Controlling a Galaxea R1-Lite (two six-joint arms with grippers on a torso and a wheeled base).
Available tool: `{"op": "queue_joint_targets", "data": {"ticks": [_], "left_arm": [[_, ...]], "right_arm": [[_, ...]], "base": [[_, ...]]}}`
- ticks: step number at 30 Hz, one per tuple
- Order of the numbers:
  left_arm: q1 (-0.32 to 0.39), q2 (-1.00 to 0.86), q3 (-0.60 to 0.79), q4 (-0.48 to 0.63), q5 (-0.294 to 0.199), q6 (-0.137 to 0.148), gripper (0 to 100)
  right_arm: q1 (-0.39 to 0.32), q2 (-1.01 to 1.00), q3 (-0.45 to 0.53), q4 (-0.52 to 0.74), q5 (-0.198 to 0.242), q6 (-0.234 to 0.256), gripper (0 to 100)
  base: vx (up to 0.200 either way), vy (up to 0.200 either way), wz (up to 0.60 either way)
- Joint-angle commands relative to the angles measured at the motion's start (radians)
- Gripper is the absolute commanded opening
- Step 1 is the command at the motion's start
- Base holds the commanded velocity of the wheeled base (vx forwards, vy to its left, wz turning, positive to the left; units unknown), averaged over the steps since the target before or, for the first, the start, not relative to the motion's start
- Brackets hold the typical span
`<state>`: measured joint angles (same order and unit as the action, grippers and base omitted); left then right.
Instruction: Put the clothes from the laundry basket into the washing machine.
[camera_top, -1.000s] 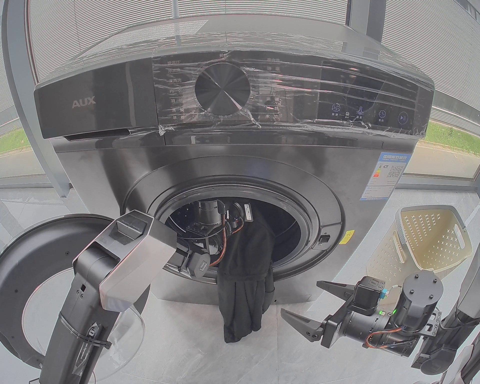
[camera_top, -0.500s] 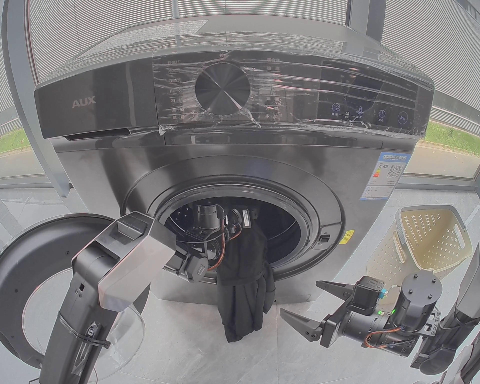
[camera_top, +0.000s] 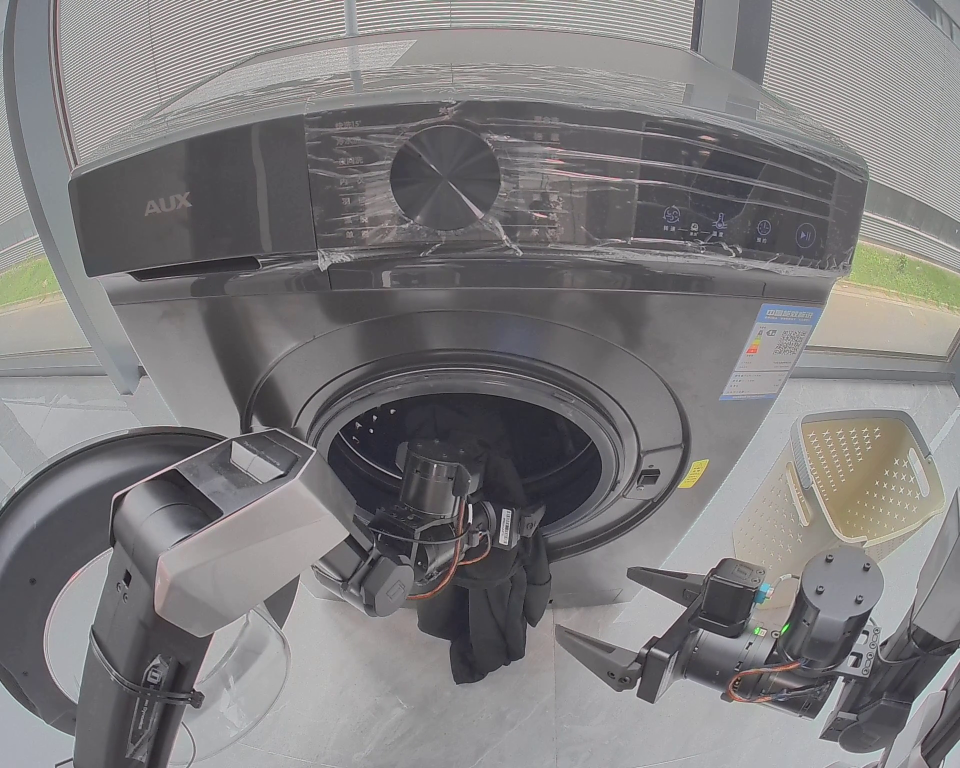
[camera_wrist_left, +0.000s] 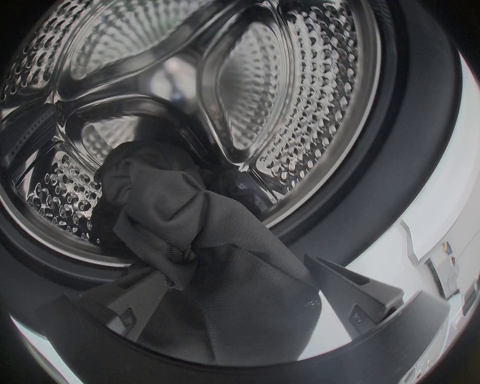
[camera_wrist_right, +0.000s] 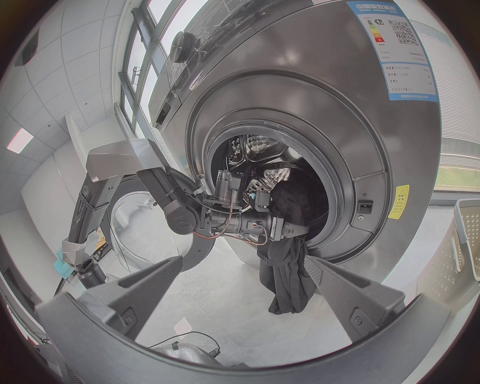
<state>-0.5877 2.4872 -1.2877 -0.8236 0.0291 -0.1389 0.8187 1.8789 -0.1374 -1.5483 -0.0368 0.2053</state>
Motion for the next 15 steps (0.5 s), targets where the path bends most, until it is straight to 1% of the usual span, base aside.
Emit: {"op": "queue_joint_targets", "data": {"ticks": [1, 5, 9, 11, 12, 13, 15], "left_arm": [[-0.008, -0.021, 0.028, 0.004, -0.003, 0.015, 100], [0.002, 0.012, 0.021, 0.004, -0.003, 0.035, 100], [0.019, 0.038, -0.002, 0.003, 0.000, 0.041, 100], [0.028, 0.041, -0.007, 0.004, 0.000, 0.050, 100], [0.029, 0.041, -0.007, 0.006, 0.000, 0.051, 0], [0.035, 0.042, -0.007, 0.003, 0.000, 0.061, 0], [0.038, 0.042, -0.010, 0.000, 0.000, 0.059, 0]], "right_arm": [[0.002, -0.001, 0.001, -0.001, 0.000, 0.000, 100], [0.003, -0.003, 0.001, -0.001, 0.000, 0.000, 100], [0.003, -0.007, -0.001, -0.001, 0.000, 0.000, 100], [0.003, -0.007, -0.001, -0.001, 0.000, 0.000, 100], [0.003, -0.007, -0.001, -0.001, 0.000, 0.000, 100], [0.003, -0.007, -0.004, -0.001, 0.000, 0.000, 100], [0.003, -0.007, -0.005, -0.001, 0.000, 0.000, 100]], "base": [[0.000, 0.000, 0.00], [0.000, 0.000, 0.00], [0.000, 0.000, 0.00], [0.000, 0.000, 0.00], [0.000, 0.000, 0.00], [0.000, 0.000, 0.00], [0.000, 0.000, 0.00]]}}
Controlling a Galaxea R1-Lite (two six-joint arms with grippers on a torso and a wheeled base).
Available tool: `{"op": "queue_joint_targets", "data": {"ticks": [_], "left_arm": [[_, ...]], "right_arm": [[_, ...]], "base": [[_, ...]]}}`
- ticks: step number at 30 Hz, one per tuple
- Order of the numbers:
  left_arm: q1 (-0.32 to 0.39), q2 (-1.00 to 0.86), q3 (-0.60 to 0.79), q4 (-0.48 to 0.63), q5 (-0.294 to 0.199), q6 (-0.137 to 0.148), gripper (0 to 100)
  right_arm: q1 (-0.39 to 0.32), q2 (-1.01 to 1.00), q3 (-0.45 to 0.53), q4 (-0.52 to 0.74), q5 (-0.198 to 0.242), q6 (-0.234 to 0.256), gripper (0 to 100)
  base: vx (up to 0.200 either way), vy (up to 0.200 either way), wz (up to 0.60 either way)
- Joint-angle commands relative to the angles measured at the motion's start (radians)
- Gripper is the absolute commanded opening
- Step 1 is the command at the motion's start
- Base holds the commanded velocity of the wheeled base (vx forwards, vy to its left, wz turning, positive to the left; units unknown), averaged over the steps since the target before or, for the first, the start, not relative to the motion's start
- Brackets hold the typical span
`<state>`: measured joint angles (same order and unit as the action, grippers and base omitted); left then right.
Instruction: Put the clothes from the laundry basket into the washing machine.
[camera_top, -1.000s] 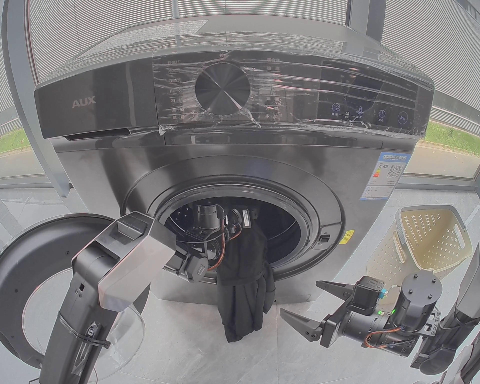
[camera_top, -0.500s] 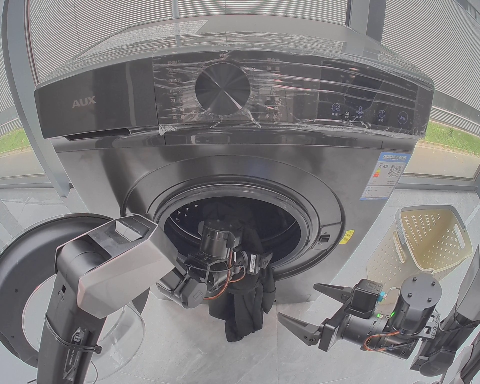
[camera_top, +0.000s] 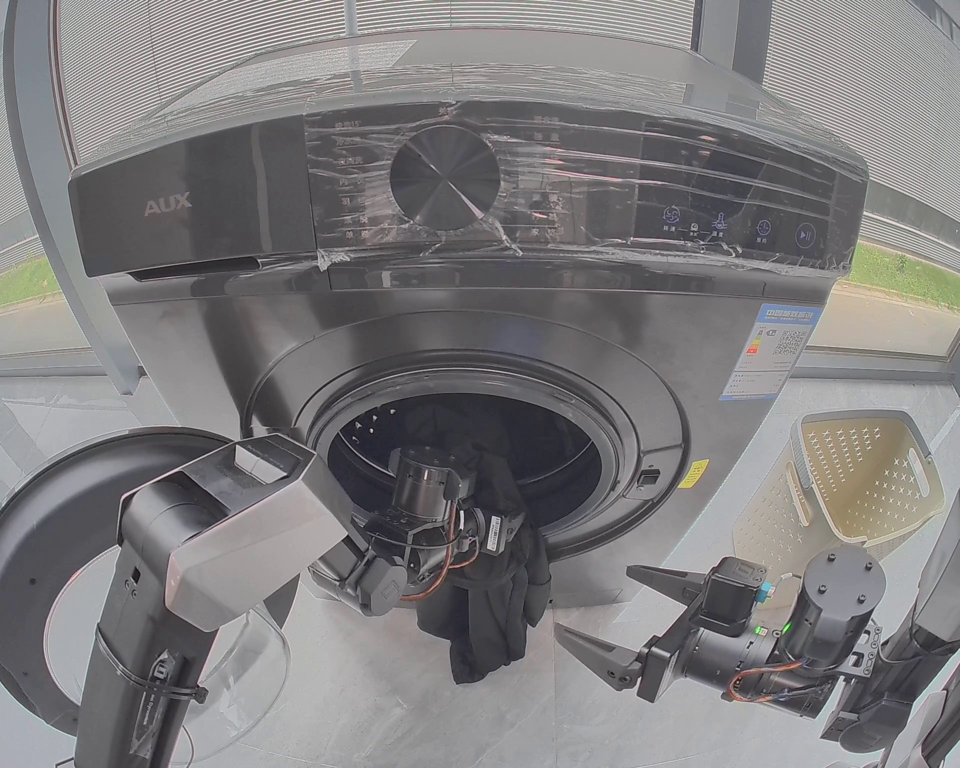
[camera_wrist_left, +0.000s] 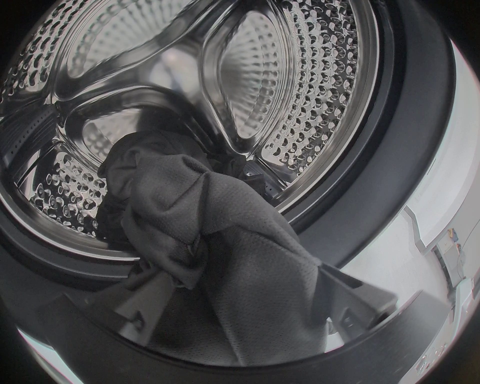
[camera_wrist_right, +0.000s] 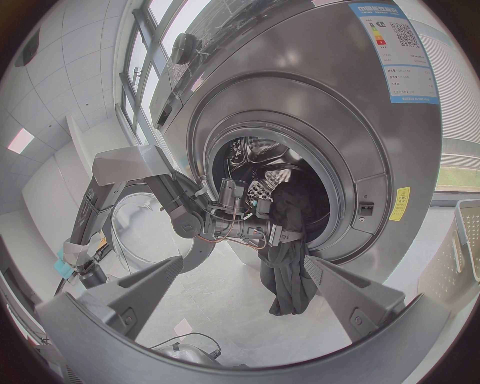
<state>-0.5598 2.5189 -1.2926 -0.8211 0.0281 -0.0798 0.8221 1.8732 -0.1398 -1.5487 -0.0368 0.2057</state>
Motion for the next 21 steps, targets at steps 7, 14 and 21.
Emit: {"op": "queue_joint_targets", "data": {"ticks": [7, 14, 21], "left_arm": [[0.038, 0.023, -0.160, -0.012, 0.053, -0.057, 0], [0.047, 0.066, -0.327, -0.044, 0.113, -0.092, 0], [0.047, 0.078, -0.350, -0.052, 0.113, -0.109, 100]], "right_arm": [[0.002, -0.002, -0.011, -0.001, 0.000, 0.000, 100], [0.002, -0.003, -0.012, -0.001, 0.000, -0.006, 100], [0.000, -0.003, -0.011, -0.001, 0.000, -0.006, 100]], "base": [[0.000, 0.000, 0.00], [0.000, 0.000, 0.00], [0.000, 0.000, 0.00]]}}
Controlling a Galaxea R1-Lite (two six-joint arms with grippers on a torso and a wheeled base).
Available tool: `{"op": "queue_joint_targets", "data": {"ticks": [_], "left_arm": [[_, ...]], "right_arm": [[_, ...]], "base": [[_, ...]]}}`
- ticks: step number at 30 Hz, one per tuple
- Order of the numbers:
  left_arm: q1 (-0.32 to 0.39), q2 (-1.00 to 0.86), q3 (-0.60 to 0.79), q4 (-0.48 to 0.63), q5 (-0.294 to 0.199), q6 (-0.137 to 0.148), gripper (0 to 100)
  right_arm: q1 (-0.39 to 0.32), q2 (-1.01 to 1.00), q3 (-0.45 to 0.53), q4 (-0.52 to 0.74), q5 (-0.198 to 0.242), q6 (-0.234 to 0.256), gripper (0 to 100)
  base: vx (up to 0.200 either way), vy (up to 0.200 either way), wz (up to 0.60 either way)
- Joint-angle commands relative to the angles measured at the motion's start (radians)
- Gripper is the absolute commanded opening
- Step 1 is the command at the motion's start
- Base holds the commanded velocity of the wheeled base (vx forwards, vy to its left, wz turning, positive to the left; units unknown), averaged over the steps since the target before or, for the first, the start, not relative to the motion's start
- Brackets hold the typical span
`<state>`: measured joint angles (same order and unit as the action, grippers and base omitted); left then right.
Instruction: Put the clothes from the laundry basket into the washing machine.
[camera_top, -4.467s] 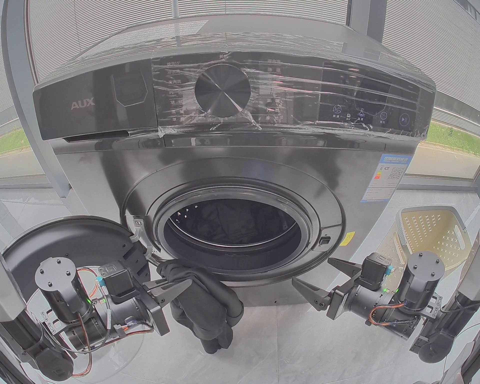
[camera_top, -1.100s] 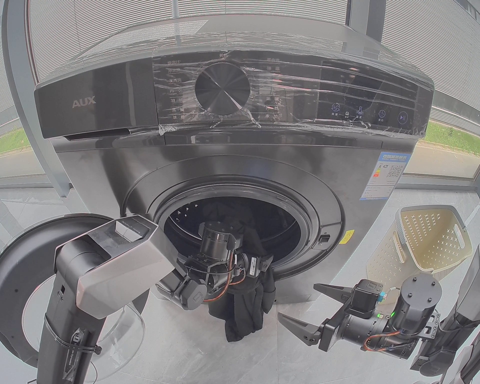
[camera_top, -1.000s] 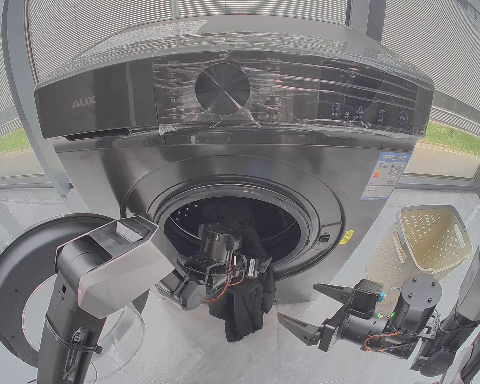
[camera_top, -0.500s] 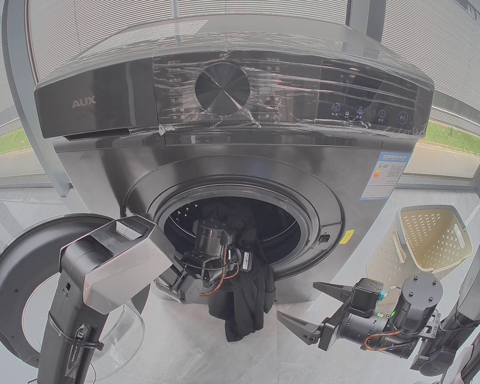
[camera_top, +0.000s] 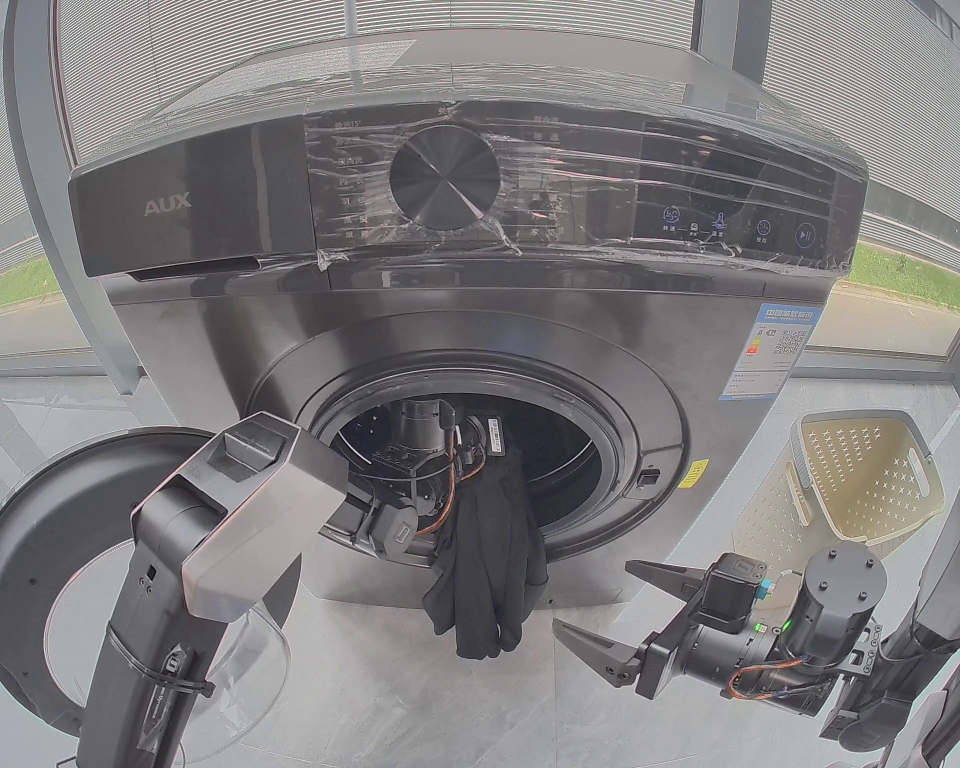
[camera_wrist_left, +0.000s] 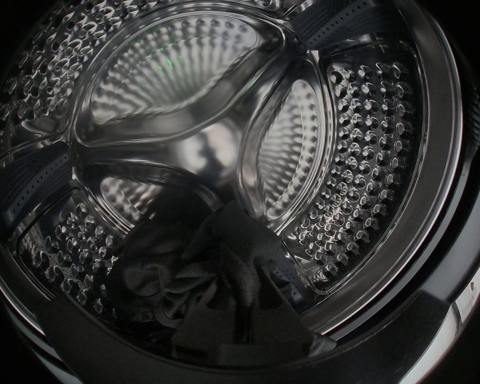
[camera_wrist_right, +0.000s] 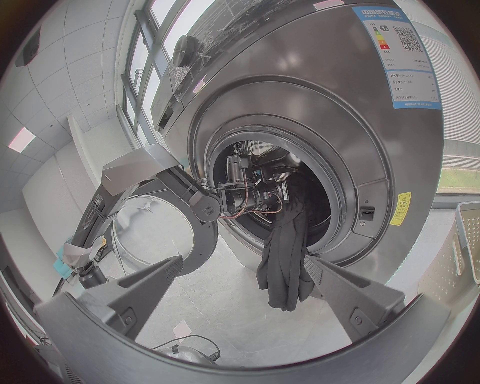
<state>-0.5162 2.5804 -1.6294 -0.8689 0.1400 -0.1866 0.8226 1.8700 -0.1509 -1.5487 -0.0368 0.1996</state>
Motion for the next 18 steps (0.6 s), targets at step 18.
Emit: {"op": "queue_joint_targets", "data": {"ticks": [18], "left_arm": [[-0.035, -0.105, 0.338, 0.051, -0.108, 0.007, 100]], "right_arm": [[0.001, 0.001, 0.001, -0.001, 0.000, 0.000, 100]], "base": [[0.000, 0.000, 0.00]]}}
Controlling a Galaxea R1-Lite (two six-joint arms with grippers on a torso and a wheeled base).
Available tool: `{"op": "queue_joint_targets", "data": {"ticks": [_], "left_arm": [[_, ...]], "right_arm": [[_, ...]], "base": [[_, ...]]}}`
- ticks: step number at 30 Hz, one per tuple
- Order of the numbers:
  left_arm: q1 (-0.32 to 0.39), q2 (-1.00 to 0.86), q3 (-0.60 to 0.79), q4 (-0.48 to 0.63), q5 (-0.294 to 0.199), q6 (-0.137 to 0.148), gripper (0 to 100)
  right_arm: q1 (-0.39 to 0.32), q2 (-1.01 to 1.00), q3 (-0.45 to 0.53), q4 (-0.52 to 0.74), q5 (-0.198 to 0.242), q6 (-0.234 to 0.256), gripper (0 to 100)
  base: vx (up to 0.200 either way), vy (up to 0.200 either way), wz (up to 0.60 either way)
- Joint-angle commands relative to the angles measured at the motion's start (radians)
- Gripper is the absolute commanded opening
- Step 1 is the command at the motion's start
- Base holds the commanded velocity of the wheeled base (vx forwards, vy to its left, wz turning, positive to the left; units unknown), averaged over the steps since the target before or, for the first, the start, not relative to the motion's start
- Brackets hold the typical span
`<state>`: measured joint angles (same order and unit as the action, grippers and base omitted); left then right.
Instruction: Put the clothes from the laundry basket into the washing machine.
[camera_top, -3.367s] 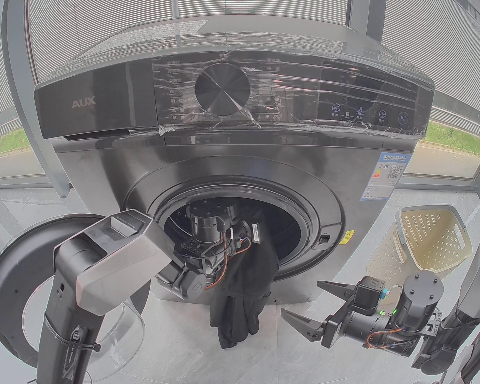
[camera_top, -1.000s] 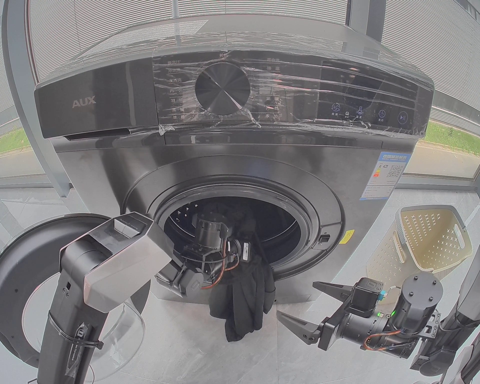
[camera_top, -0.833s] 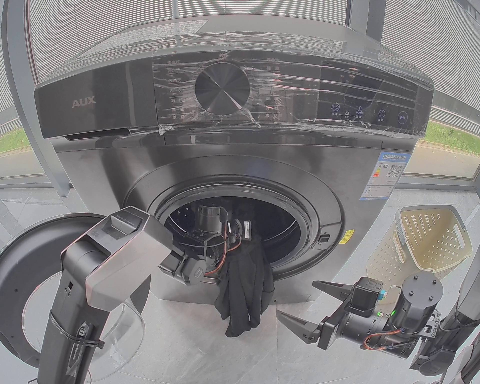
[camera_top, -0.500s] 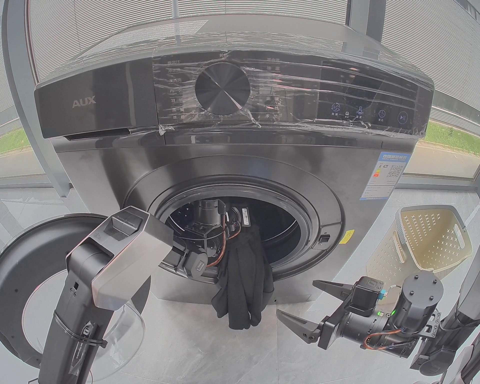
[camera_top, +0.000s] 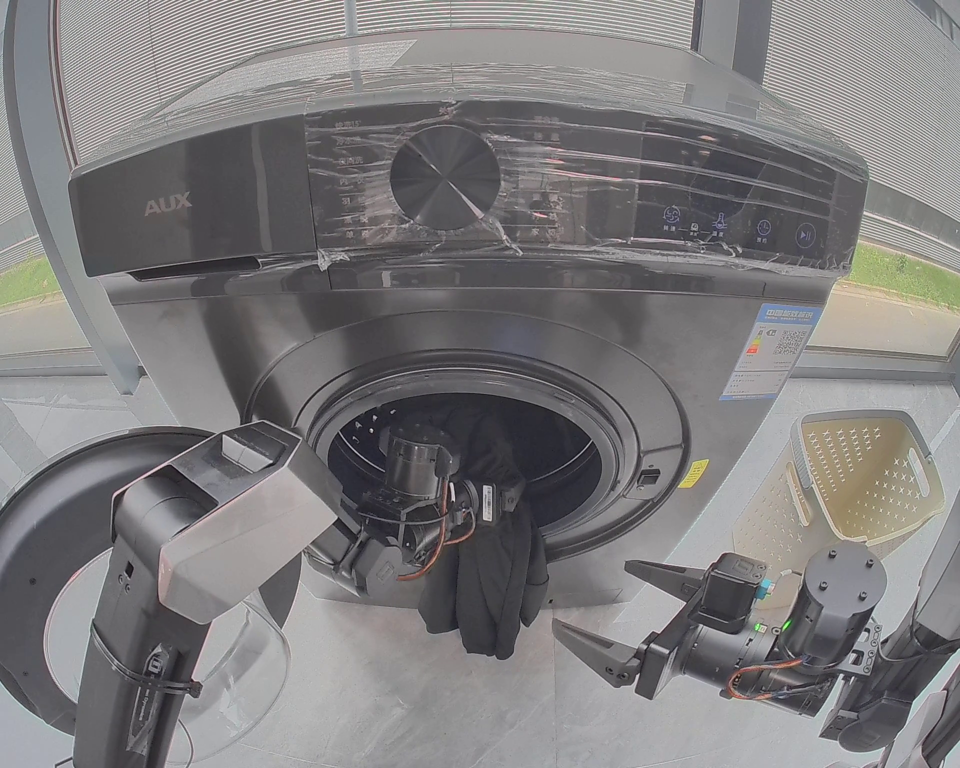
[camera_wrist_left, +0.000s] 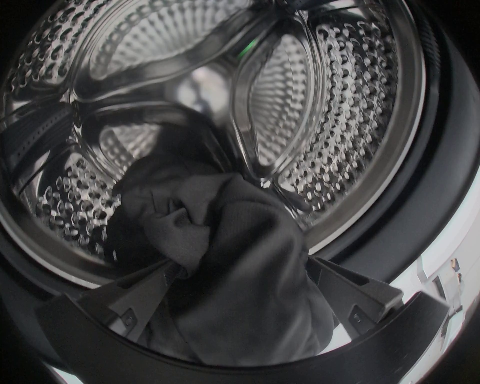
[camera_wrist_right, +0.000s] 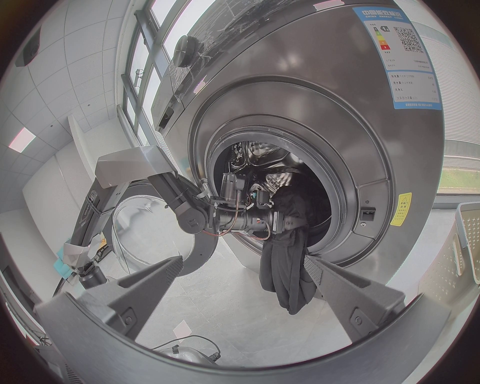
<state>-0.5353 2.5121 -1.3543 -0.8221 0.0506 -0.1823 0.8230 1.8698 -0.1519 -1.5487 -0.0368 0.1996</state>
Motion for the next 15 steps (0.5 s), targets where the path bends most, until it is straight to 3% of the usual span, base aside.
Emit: {"op": "queue_joint_targets", "data": {"ticks": [1, 11, 12, 15], "left_arm": [[-0.015, -0.026, 0.063, 0.005, -0.020, 0.004, 100], [-0.014, 0.054, 0.033, -0.005, -0.017, 0.018, 100], [-0.011, 0.065, 0.026, -0.008, -0.017, 0.032, 0], [-0.006, 0.074, 0.017, -0.018, -0.017, 0.047, 0]], "right_arm": [[0.001, 0.002, 0.002, -0.001, 0.000, 0.000, 100], [0.001, 0.000, 0.000, -0.001, 0.000, 0.000, 100], [0.001, 0.000, 0.000, -0.001, 0.000, 0.000, 100], [0.001, -0.003, -0.001, -0.001, 0.000, 0.000, 100]], "base": [[0.000, 0.000, 0.00], [0.000, 0.000, 0.00], [0.000, 0.000, 0.00], [0.000, 0.000, 0.00]]}}
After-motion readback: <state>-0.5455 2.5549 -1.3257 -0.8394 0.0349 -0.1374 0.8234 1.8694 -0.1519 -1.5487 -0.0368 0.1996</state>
